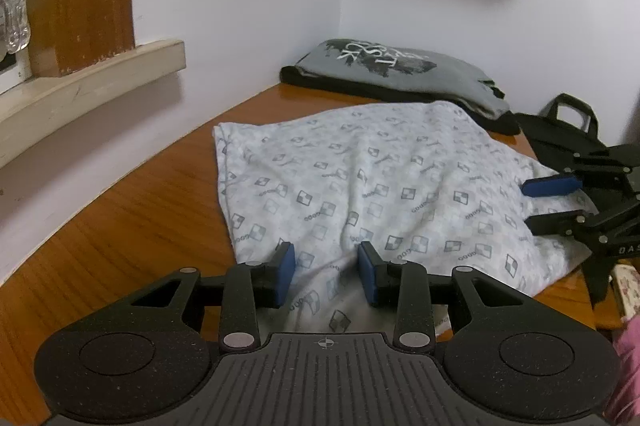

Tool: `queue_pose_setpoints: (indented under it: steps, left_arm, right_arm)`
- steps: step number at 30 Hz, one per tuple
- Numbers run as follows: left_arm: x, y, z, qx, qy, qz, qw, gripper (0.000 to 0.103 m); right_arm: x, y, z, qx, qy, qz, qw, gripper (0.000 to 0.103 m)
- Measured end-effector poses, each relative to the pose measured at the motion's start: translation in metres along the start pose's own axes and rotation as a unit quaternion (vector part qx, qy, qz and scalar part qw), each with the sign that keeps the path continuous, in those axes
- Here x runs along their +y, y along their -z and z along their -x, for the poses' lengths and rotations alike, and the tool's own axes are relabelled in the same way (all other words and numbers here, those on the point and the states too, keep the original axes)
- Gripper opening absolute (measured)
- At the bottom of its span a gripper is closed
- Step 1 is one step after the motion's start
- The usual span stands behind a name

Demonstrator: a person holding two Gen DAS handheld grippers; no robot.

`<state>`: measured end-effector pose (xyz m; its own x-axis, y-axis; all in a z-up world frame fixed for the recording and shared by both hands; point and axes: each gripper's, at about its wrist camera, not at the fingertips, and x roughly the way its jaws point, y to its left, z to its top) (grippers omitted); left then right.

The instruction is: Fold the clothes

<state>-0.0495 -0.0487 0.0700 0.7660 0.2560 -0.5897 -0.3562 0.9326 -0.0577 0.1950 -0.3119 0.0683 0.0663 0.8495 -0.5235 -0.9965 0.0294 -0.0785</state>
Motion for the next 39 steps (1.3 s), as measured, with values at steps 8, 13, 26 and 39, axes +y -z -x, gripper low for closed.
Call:
queue_pose_setpoints:
  steps: [8, 13, 26, 39]
  left_arm:
    - [0.020, -0.008, 0.004, -0.011, 0.015, 0.034, 0.9992, 0.056]
    - [0.041, -0.032, -0.014, -0.013, 0.012, 0.071, 0.9973, 0.072]
    - [0.062, -0.077, -0.095, 0.048, 0.041, 0.110, 0.9919, 0.072]
    - [0.060, -0.092, -0.111, 0.059, 0.073, 0.083, 0.9921, 0.043]
  right_arm:
    - [-0.015, -0.021, -0.001, 0.014, 0.018, -0.035, 0.999, 0.059]
    - [-0.058, -0.033, -0.014, 0.027, 0.021, -0.083, 0.996, 0.064]
    - [-0.139, -0.036, -0.079, 0.050, -0.022, -0.193, 0.980, 0.068]
    - [-0.138, -0.041, -0.097, 0.035, -0.069, -0.193, 0.978, 0.046]
